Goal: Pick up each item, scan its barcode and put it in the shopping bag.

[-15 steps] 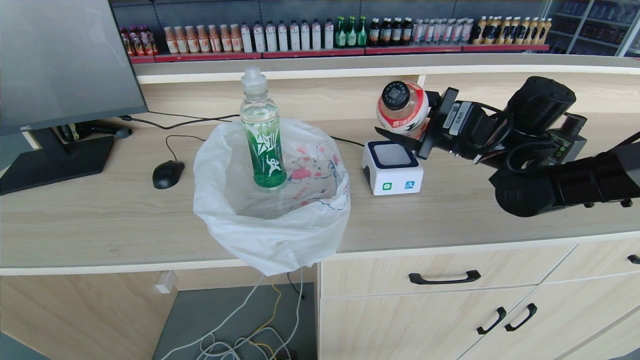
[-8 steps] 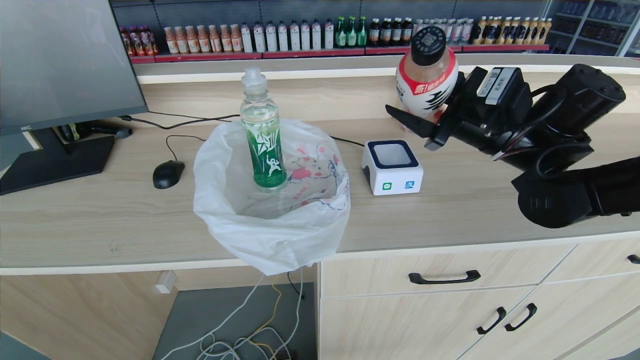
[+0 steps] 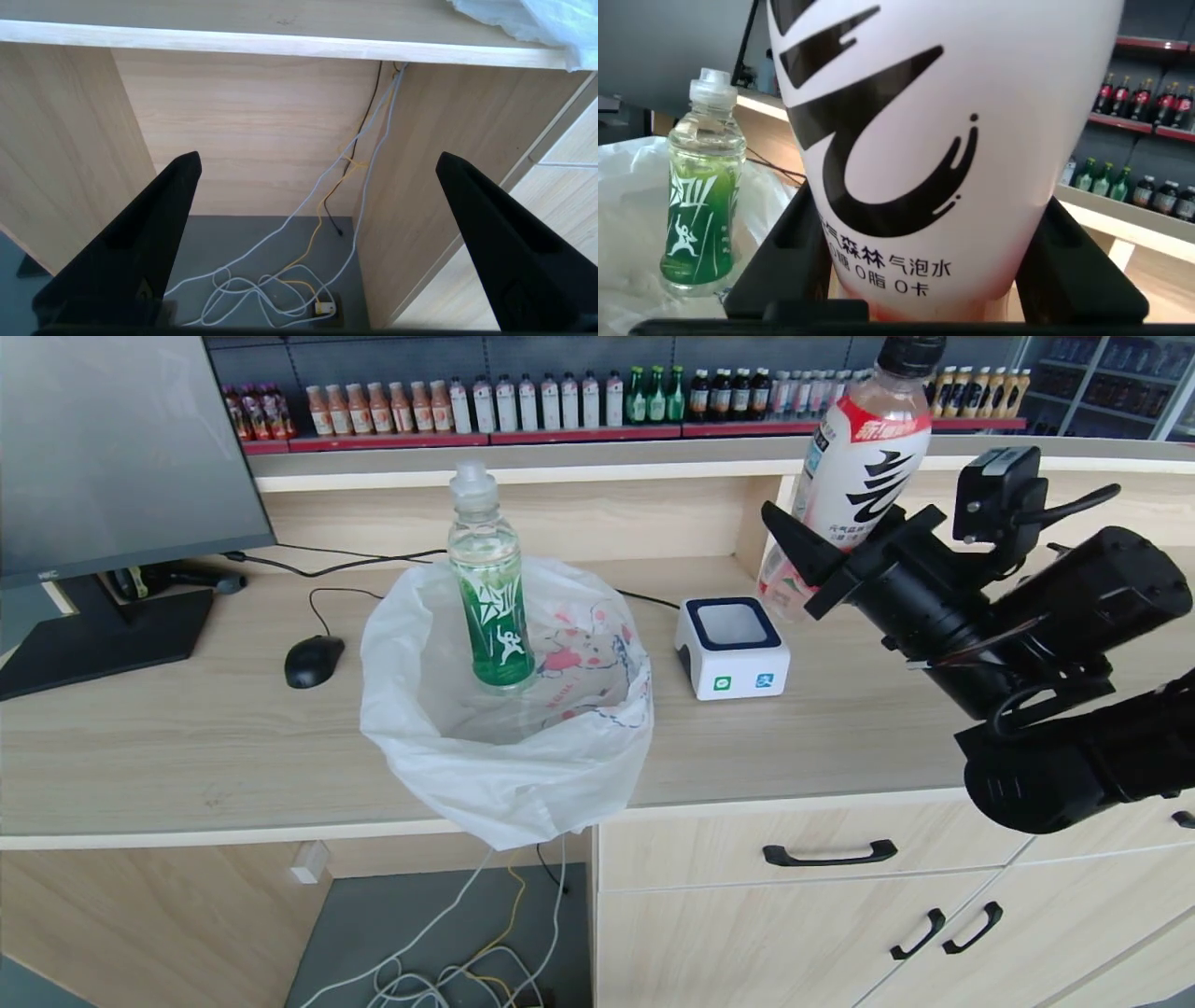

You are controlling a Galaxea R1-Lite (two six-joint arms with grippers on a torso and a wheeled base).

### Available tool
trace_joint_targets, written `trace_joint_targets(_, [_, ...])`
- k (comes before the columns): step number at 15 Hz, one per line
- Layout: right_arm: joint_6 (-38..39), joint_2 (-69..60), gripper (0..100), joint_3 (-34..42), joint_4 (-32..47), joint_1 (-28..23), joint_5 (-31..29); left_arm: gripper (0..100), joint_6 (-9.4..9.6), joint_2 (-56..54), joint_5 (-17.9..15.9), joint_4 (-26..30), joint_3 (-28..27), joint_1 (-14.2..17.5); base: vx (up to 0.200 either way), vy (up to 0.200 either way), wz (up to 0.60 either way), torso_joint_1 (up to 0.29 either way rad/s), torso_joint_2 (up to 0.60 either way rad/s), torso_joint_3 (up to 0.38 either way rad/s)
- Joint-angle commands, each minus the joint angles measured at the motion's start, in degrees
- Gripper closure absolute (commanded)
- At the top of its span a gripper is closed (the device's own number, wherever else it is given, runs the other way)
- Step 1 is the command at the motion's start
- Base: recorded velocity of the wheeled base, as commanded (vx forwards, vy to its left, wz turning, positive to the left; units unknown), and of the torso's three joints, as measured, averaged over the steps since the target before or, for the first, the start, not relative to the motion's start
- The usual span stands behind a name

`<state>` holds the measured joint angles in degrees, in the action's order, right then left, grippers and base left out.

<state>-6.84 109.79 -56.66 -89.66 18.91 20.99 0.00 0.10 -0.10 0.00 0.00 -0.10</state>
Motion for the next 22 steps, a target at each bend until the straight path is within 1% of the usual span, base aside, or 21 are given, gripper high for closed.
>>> trace_joint_targets(1, [1.5,-3.4,100,5.2,-0.3,2.5,-5.3,0,0.00,0.0,0.0,0.0,0.0,0.0,0.000,0.000,0.00,0.000,0.00,0.000])
trace_joint_targets(3, [6.4,-5.9,100,8.4,-0.3,7.1,-17.2,0,0.00,0.0,0.0,0.1,0.0,0.0,0.000,0.000,0.00,0.000,0.00,0.000])
trace_joint_targets(4, [8.7,-7.0,100,8.8,-0.3,8.5,-22.7,0,0.00,0.0,0.0,0.0,0.0,0.0,0.000,0.000,0.00,0.000,0.00,0.000])
trace_joint_targets(5, [9.3,-7.3,100,8.9,-0.3,8.9,-24.4,0,0.00,0.0,0.0,0.0,0.0,0.0,0.000,0.000,0.00,0.000,0.00,0.000])
trace_joint_targets(6, [9.8,-8.3,100,10.1,-0.3,9.0,-27.4,0,0.00,0.0,0.0,0.0,0.0,0.0,0.000,0.000,0.00,0.000,0.00,0.000])
trace_joint_targets(9, [9.9,-9.6,100,14.7,-0.3,8.8,-27.9,0,0.00,0.0,0.0,0.0,0.0,0.0,0.000,0.000,0.00,0.000,0.00,0.000])
trace_joint_targets(19, [10.0,-7.0,100,15.5,-0.3,9.0,-28.0,0,0.00,0.0,0.0,0.0,0.0,0.0,0.000,0.000,0.00,0.000,0.00,0.000])
trace_joint_targets(22, [10.6,-6.3,100,15.2,-0.3,8.7,-28.0,0,-0.09,0.0,0.0,0.0,0.0,0.0,0.000,0.200,0.00,0.001,0.00,0.001])
